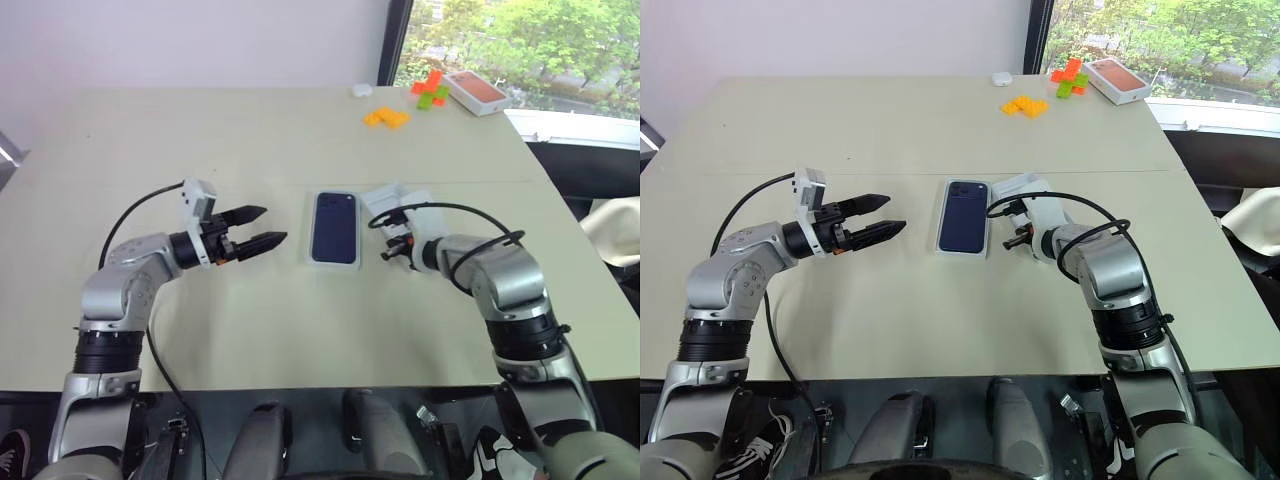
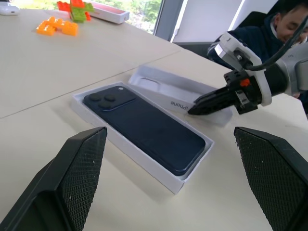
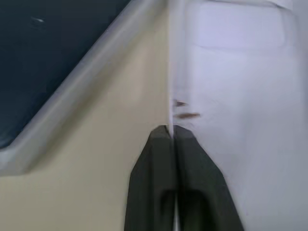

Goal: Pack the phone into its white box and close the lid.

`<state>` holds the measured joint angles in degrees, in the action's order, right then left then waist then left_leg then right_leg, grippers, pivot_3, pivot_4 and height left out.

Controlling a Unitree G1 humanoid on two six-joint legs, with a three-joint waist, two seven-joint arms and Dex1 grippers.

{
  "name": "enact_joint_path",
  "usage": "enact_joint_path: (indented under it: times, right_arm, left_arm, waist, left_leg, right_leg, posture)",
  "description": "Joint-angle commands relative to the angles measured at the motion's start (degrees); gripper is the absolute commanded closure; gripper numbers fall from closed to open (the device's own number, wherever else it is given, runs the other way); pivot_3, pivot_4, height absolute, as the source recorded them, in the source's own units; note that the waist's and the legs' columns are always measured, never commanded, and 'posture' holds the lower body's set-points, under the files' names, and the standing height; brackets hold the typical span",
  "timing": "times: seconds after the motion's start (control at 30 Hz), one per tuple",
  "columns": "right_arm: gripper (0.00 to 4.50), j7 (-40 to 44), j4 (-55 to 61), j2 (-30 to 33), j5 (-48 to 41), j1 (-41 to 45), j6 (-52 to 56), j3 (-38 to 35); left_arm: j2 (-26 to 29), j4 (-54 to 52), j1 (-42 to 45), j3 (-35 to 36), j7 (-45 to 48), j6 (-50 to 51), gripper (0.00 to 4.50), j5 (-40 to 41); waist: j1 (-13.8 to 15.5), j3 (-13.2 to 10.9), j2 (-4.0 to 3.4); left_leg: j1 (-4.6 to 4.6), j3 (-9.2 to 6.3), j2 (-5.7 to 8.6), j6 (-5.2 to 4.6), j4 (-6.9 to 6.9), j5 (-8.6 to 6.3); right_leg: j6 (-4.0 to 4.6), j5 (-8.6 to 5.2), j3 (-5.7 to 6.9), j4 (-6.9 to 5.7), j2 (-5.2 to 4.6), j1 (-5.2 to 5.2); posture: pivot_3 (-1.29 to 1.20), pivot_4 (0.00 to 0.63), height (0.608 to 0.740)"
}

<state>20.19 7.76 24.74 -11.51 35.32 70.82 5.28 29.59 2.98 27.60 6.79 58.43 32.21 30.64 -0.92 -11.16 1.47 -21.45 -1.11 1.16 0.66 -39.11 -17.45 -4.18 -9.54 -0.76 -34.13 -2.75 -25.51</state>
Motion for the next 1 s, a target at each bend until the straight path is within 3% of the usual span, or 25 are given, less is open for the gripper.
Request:
enact_joint_path:
  times: [0.03, 0.13, 0.37, 0.47, 0.57, 0.83, 1.0]
  right_arm:
    - [4.43, 1.5, 2.8, 3.3, -0.2, -0.4, -0.6, -1.0]
    - [4.43, 2.6, 4.2, 5.3, -1.0, -1.1, 0.7, -1.5]
    - [4.43, 4.1, 8.6, 4.1, -7.3, -0.4, 14.3, -10.7]
    - [3.22, 2.6, 10.5, 4.2, -7.3, -0.3, 18.1, -12.0]
    - [1.73, 2.5, 11.2, 5.7, -7.5, -0.3, 17.7, -10.4]
    - [1.73, 2.9, 7.6, 7.1, -8.8, 5.9, 20.9, -9.1]
    - [1.73, 3.3, 6.1, 7.9, -9.0, 8.3, 19.9, -3.5]
  left_arm:
    - [-0.1, -2.2, 0.7, -0.3, -0.5, -0.7, 0.00, 0.6]
    - [-0.1, -2.5, 0.7, -0.4, -0.7, -0.6, 0.00, 1.0]
    - [-0.4, -2.5, 0.7, -0.8, -1.2, -0.7, 0.00, 1.1]
    - [-1.0, -3.2, 0.7, -1.0, -1.2, -0.6, 0.00, 1.6]
    - [-0.9, -3.7, 0.5, -1.0, -0.5, -0.4, 0.00, 2.0]
    - [1.8, -5.3, -1.3, -0.9, 3.8, -1.4, 0.00, 3.3]
    - [3.1, -5.9, -3.0, -2.2, 5.4, -4.3, 0.00, 1.5]
  waist:
    - [0.1, 0.0, 0.00]
    - [0.1, 0.0, 0.00]
    - [0.0, 0.0, 0.00]
    - [0.1, 0.0, 0.00]
    - [0.1, 0.0, 0.00]
    - [-0.2, 0.0, -0.02]
    - [-0.1, 0.0, -0.02]
  left_leg:
    - [0.00, 0.00, 0.00, 0.00, 0.00, 0.00]
    - [-0.01, 0.00, 0.00, -0.01, 0.00, -0.01]
    - [0.00, 0.00, -0.04, -0.02, 0.00, -0.01]
    - [0.00, 0.00, -0.04, -0.02, 0.00, -0.01]
    - [-0.01, 0.00, -0.04, -0.03, 0.00, -0.01]
    - [0.01, 0.04, -0.07, -0.03, 0.00, -0.02]
    - [-0.01, 0.05, -0.07, -0.09, 0.01, -0.05]
  right_leg:
    - [0.00, 0.00, 0.00, 0.00, 0.00, 0.00]
    - [0.00, -0.01, 0.00, 0.01, 0.00, 0.00]
    - [-0.01, -0.01, -0.01, 0.01, 0.06, 0.00]
    - [-0.01, -0.01, -0.01, 0.01, 0.05, 0.00]
    - [-0.01, -0.01, -0.01, 0.02, 0.04, 0.00]
    - [-0.01, -0.02, -0.04, 0.03, 0.10, -0.01]
    - [-0.02, -0.03, -0.04, 0.08, 0.07, -0.01]
  posture:
    - [0.00, 0.150, 0.740]
    - [0.00, 0.150, 0.740]
    - [0.00, 0.150, 0.740]
    - [0.00, 0.150, 0.740]
    - [0.00, 0.150, 0.740]
    - [0.00, 0.150, 0.740]
    - [0.00, 0.150, 0.740]
